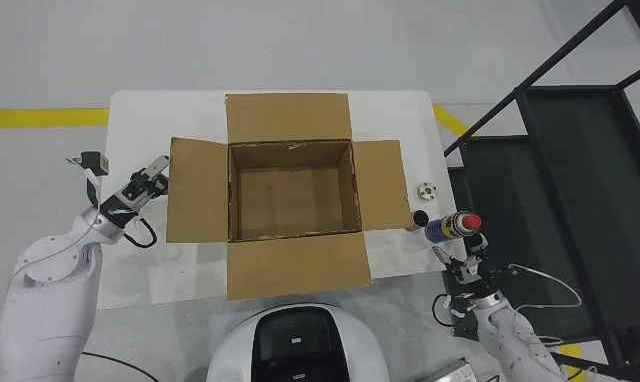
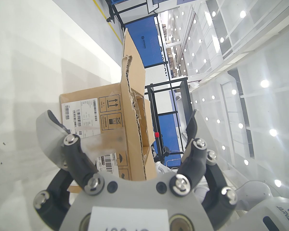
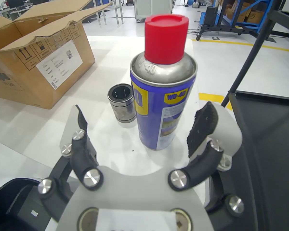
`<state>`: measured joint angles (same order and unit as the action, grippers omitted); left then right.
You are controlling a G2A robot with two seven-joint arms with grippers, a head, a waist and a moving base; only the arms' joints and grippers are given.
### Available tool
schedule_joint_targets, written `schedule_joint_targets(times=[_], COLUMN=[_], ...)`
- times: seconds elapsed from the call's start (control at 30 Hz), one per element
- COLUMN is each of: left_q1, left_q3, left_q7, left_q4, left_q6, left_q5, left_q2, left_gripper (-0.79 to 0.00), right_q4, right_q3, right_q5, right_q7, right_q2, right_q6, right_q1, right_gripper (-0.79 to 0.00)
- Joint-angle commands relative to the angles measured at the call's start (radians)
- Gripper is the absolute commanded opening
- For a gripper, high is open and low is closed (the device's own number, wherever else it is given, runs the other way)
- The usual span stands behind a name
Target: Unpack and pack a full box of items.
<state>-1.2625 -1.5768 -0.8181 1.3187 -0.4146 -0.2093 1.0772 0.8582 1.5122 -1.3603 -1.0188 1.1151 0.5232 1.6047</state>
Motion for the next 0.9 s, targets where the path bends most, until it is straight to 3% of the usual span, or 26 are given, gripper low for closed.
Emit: schedule_joint_targets(times=[0.0,0.43,0.47,0.53,0.57,0.7,0.87], left_q1=[0.0,0.0,0.0,0.0,0.0,0.0,0.0], left_q3=[0.0,0.0,0.0,0.0,0.0,0.0,0.0], left_q7=[0.0,0.0,0.0,0.0,0.0,0.0,0.0], left_q4=[0.0,0.0,0.0,0.0,0.0,0.0,0.0], left_q6=[0.0,0.0,0.0,0.0,0.0,0.0,0.0], left_q5=[0.0,0.0,0.0,0.0,0.0,0.0,0.0], left_q2=[0.0,0.0,0.0,0.0,0.0,0.0,0.0], left_gripper=[0.0,0.0,0.0,0.0,0.0,0.0,0.0], right_q4=[-0.006,-0.068,-0.076,-0.084,-0.086,-0.088,-0.086], right_q3=[-0.003,0.005,0.007,0.008,0.007,0.006,0.006], right_q5=[0.002,0.053,0.066,0.094,0.097,0.105,0.109], right_q7=[0.015,0.089,0.103,0.125,0.135,0.154,0.161], right_q2=[0.001,0.0,0.001,0.004,0.004,0.005,0.005], right_q6=[0.005,0.04,0.032,0.035,0.033,0.035,0.039], right_q1=[-0.014,-0.078,-0.084,-0.096,-0.101,-0.112,-0.113], right_gripper=[0.0,0.0,-0.031,-0.166,-0.397,-0.785,-0.785])
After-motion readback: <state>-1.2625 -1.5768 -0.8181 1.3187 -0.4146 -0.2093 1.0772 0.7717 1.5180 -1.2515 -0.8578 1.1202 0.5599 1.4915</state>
